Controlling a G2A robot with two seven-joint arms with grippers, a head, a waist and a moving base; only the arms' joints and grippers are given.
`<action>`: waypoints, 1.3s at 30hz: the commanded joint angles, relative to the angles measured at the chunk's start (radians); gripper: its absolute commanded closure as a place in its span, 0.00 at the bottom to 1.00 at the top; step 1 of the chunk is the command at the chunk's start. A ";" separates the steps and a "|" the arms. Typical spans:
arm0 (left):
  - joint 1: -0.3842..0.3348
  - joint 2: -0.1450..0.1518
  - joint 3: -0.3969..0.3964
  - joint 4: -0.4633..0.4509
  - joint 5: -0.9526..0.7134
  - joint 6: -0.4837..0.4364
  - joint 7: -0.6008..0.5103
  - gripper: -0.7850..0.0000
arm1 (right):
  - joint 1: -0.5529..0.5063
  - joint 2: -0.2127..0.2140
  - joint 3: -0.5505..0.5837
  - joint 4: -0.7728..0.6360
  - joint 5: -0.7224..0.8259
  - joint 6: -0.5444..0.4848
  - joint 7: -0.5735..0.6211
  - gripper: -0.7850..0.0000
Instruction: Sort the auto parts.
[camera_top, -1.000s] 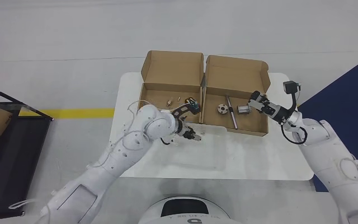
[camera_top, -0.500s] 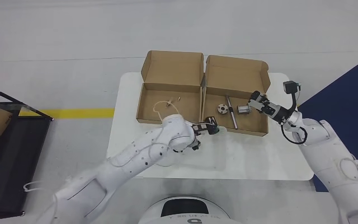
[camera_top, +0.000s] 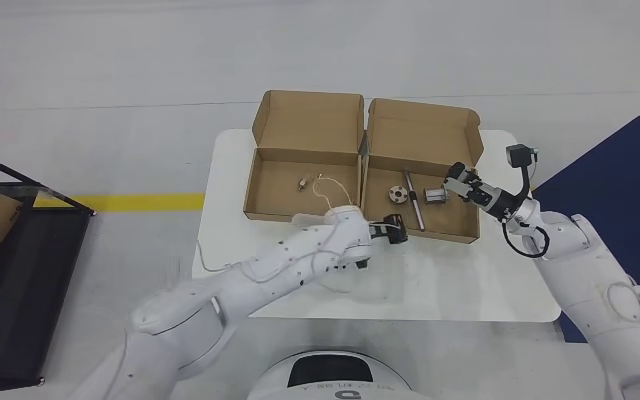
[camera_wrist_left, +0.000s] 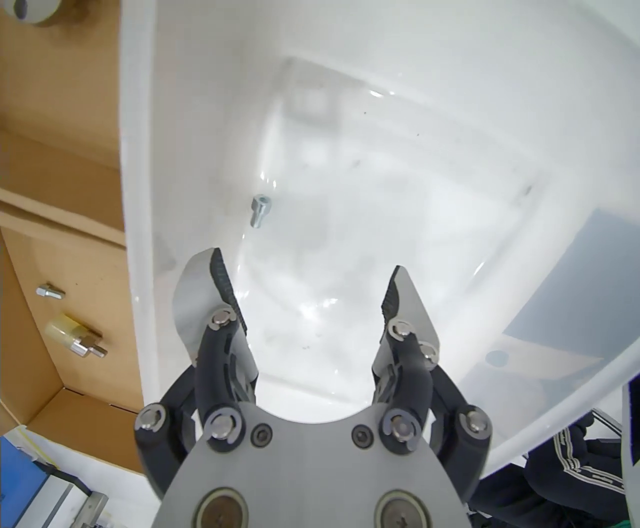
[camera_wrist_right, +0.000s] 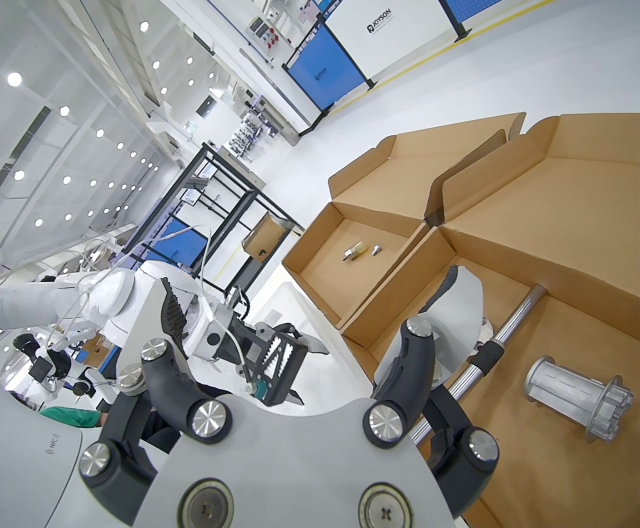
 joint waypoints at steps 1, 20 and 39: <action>-0.008 -0.021 0.012 0.038 0.001 -0.006 0.010 0.20 | 0.000 0.000 0.000 0.000 0.000 0.000 0.000 0.00; -0.063 -0.160 0.042 0.312 -0.011 -0.107 0.096 0.22 | 0.000 0.000 0.000 0.000 0.000 0.000 0.000 0.00; -0.084 -0.248 0.047 0.485 0.018 -0.131 0.125 0.35 | 0.000 0.000 0.000 0.000 0.000 0.000 0.000 0.00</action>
